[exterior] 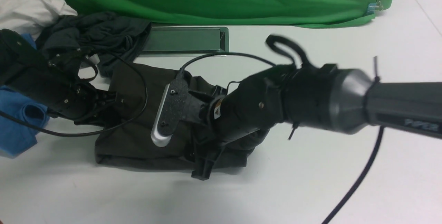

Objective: Fold a long-sleeved shirt on a white desktop.

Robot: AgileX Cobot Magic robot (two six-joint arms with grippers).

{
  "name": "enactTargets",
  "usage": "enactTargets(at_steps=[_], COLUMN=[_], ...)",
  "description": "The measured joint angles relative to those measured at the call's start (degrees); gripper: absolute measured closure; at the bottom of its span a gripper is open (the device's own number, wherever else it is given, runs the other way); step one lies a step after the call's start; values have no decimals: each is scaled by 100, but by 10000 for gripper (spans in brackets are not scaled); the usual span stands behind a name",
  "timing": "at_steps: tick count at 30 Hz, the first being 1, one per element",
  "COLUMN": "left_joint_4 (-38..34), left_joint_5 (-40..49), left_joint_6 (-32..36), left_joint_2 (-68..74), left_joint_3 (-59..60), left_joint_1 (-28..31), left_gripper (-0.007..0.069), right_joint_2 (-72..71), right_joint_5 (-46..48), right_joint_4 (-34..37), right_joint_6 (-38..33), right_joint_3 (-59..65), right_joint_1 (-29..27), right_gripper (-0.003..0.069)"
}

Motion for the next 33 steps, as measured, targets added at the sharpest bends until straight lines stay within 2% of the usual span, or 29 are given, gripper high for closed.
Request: enactTargets(at_steps=[2,3,5,9,13,17,22,25,26,27,31,33], left_joint_4=[-21,-21,-21,-21,-21,-21,-21,-21,-21,-21,-21,-21], left_joint_5=[0,0,0,0,0,0,0,0,0,0,0,0], left_joint_6=[0,0,0,0,0,0,0,0,0,0,0,0], left_joint_2=[0,0,0,0,0,0,0,0,0,0,0,-4], left_joint_3=[0,0,0,0,0,0,0,0,0,0,0,0], left_joint_1=[0,0,0,0,0,0,0,0,0,0,0,0], left_gripper=[556,556,556,556,556,556,556,556,556,556,556,556], right_joint_2=[108,136,142,142,142,134,17,-111,-163,-162,-15,127], right_joint_5=[-254,-339,-363,-386,-378,-57,266,250,201,201,487,640], right_joint_4=[-177,-317,-444,-642,-720,-729,-686,-653,-634,-632,-734,-870], right_joint_6=[0,0,0,20,134,462,697,797,797,797,662,715], right_joint_3=[0,0,0,0,-5,-230,-514,-663,-704,-710,-713,-713], right_joint_1=[-6,-24,-73,-299,-681,-1044,-927,-571,-301,-271,136,150], right_gripper=[217,254,343,575,638,643,627,571,502,502,305,267])
